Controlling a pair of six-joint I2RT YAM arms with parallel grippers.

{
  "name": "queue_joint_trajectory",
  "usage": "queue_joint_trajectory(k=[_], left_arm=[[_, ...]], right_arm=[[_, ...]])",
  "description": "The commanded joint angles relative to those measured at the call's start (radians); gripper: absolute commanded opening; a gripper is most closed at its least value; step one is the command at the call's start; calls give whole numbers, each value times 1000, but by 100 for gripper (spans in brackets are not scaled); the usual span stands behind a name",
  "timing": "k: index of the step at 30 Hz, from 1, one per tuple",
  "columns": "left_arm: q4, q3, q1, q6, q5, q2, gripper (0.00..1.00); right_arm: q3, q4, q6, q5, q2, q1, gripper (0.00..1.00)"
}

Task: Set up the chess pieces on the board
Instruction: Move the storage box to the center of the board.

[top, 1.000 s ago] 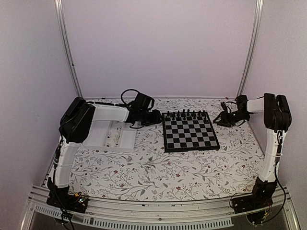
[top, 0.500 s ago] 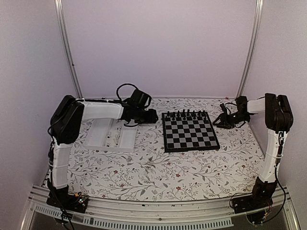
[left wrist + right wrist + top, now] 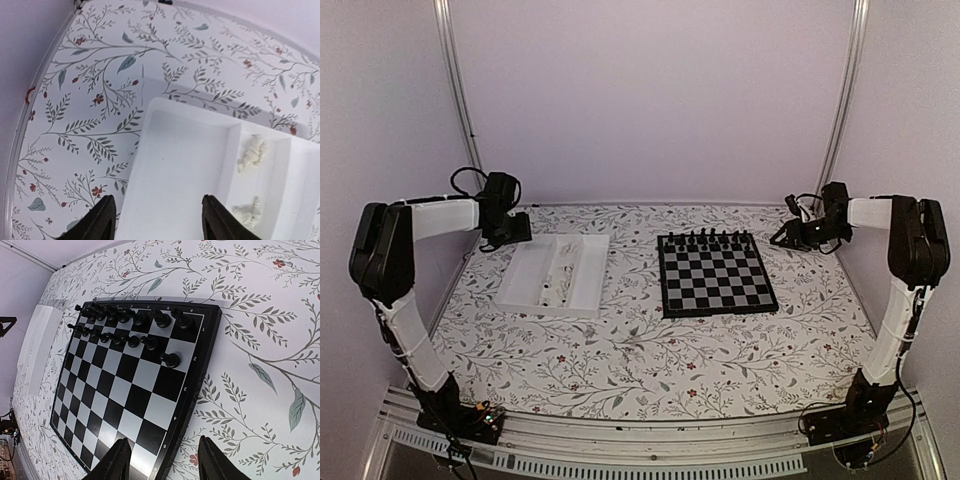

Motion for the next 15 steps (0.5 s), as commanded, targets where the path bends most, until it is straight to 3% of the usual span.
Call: queue_joint_trajectory(k=[1,10,15], left_arm=[[-111,33,24,46,-20,62,59],[-95,-7,19,67,81,63,45],[-100,-64,10,47,88,54,28]], right_arm=[[-36,14,-24,-7,-49,2,49],[-51,24,-34,-28,-65,3,49],[-53,23,-37,-40,-59,2,50]])
